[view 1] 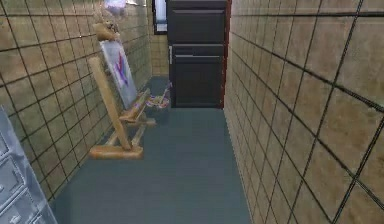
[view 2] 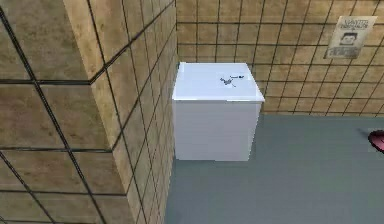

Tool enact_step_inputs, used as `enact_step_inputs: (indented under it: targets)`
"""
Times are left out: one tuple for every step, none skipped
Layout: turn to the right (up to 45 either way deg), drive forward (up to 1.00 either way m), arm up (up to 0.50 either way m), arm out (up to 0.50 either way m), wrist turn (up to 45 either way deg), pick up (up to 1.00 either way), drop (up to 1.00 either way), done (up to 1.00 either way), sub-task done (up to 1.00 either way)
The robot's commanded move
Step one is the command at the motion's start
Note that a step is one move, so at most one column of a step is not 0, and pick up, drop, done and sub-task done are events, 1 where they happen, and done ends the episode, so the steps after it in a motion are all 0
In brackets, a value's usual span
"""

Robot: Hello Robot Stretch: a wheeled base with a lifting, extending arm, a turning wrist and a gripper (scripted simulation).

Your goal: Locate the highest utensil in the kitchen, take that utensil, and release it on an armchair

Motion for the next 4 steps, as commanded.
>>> enact_step_inputs:
  targets:
    - [0.0,0.05,0.0,0.0,0.0,0.0,0.0,0.0,0.0]
    - [-3.0,0.0,0.0,0.0,0.0,0.0,0.0,0.0,0.0]
    - [0.0,1.0,0.0,0.0,0.0,0.0,0.0,0.0,0.0]
    - [0.0,1.0,0.0,0.0,0.0,0.0,0.0,0.0,0.0]
